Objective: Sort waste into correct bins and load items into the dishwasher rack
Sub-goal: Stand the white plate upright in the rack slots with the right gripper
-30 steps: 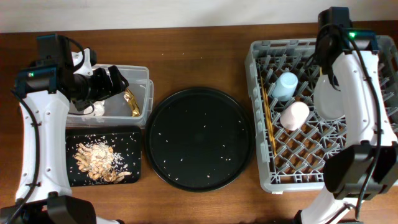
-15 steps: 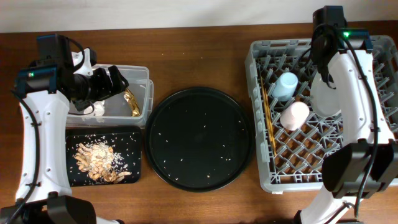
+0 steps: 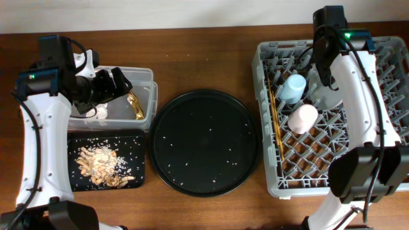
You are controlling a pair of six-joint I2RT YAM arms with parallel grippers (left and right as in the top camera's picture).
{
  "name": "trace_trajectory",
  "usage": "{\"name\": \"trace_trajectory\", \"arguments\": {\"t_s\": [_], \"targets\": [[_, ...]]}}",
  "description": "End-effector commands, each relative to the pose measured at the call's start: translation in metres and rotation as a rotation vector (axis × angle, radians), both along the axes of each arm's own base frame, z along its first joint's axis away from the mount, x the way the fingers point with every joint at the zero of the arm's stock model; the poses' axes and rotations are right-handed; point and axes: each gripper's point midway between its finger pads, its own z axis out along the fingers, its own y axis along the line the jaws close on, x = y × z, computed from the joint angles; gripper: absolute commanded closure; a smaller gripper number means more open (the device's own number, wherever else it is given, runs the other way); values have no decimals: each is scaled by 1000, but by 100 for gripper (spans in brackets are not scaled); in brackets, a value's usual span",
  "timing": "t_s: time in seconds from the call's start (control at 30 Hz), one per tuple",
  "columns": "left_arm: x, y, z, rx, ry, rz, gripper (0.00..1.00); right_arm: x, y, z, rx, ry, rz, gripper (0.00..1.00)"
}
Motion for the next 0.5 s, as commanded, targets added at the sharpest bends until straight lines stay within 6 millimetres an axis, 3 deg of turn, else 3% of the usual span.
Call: {"name": "trace_trajectory", "arguments": {"t_s": [0.0,0.07,0.13,0.3,0.4,0.47], "targets": [[-2,0,7,4,-17,7,1,3,3,2,12,-18,-1,20],[-2,0,7,4,-17,7,1,2,4,8,22,-36,1,16],[-2,0,7,4,-17,7,1,1,6,19,46,-96,-21,2],[-2,0,7,4,-17,7,1,-8,11,48,109,-234,-84,2],[-2,0,7,4,-17,7,0,-10,45,47,321,-248,-4,2],[-2,0,7,4,-17,7,1,-7,86,44,553,-245,89,2]]}}
